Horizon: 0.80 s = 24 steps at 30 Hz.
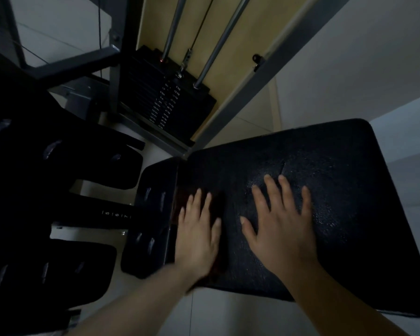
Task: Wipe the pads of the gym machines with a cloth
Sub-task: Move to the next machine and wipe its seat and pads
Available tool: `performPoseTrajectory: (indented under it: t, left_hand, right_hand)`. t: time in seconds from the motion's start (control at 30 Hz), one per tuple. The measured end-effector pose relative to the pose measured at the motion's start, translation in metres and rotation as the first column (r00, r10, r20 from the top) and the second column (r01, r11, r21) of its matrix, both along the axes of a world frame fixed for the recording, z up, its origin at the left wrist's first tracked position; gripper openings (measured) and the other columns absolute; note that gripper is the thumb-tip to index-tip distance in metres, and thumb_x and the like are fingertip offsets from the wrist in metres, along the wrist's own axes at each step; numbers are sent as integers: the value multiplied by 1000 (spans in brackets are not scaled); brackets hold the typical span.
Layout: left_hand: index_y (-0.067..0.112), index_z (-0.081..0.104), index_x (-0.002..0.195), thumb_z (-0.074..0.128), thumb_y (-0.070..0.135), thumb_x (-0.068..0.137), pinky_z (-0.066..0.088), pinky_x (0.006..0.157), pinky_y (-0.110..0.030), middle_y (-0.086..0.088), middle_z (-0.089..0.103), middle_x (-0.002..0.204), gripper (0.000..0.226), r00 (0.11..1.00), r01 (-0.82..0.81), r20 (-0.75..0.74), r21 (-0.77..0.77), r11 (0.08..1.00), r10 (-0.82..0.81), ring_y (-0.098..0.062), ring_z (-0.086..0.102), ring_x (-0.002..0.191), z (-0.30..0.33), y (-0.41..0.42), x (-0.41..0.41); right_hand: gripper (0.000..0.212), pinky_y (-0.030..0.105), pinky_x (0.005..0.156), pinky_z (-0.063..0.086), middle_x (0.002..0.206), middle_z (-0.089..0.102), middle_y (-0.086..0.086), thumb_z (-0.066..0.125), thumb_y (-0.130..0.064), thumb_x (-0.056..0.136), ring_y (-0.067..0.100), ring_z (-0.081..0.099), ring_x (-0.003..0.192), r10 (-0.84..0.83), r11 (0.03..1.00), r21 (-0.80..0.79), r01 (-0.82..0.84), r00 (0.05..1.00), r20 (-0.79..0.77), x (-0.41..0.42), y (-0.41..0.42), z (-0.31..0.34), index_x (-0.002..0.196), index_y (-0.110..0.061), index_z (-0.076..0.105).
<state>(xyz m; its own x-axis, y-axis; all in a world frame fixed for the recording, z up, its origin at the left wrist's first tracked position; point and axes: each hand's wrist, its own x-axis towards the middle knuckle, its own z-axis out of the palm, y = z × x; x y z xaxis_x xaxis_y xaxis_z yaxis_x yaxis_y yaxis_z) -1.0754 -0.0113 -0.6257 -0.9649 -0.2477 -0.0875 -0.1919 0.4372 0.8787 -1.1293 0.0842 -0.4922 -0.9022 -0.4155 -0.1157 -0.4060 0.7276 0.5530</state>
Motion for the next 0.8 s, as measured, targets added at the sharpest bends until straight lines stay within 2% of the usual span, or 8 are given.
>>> performPoseTrajectory:
  t: [0.1,0.17,0.27,0.4,0.5,0.6,0.7,0.8]
  left_hand:
    - [18,13,152,26,40,101,3,117,-36,-5,6,160,57,996,-51,68,-10,999,51,-22,4,147,-4,-27,-91]
    - [12,22,150,27,40,102,12,118,-40,-13,19,156,56,988,-79,138,23,997,75,-28,17,144,-9,-45,-140]
    - [9,32,145,27,42,101,23,115,-41,-18,32,150,55,983,-112,148,39,993,105,-32,30,137,-17,-52,-159]
    - [14,16,152,30,40,101,10,119,-38,-13,9,159,59,986,-150,77,57,987,145,-25,9,146,-12,-29,-92]
    - [21,10,153,22,51,96,9,120,-38,-4,1,160,65,990,-132,51,70,989,128,-18,2,147,-6,-3,-10]
    - [23,8,152,14,56,91,4,119,-34,1,-6,158,69,992,-80,102,118,990,68,-14,-5,146,-1,15,46]
    - [19,6,151,14,53,94,0,118,-32,-4,-4,159,67,990,-61,130,40,997,56,-21,-4,146,1,6,24]
    - [14,7,152,23,42,100,5,120,-38,-11,0,160,61,980,-84,179,-15,996,86,-25,1,146,2,-17,-50]
  right_hand:
    - [67,62,108,17,143,45,18,33,-51,83,37,37,135,7,1000,-20,-7,1000,-8,-1,0,-2,131,-10,55]
    - [67,62,108,17,143,45,18,33,-51,83,37,37,135,6,1000,-27,-7,1000,-7,-2,0,-3,131,-10,56]
    - [67,63,108,18,143,46,18,33,-51,82,38,37,135,1,999,-43,-1,1000,-7,-2,-1,-4,129,-10,57]
    - [66,62,108,16,142,46,18,33,-50,82,37,37,134,6,999,-47,-6,1000,-7,-2,0,-3,129,-9,57]
    - [67,61,108,14,143,45,18,33,-51,83,37,36,135,-7,999,-35,7,1000,8,-3,0,-3,130,-9,57]
    - [67,62,109,14,144,44,18,31,-50,84,37,34,136,-20,999,-40,21,1000,23,-3,-2,-3,130,-8,57]
    - [67,61,109,13,144,44,18,31,-51,84,37,34,136,-30,999,-35,31,999,35,-3,-4,-2,129,-9,57]
    - [66,61,109,13,144,44,18,33,-51,84,36,35,136,-33,999,-39,34,999,40,-3,-5,-1,129,-9,57]
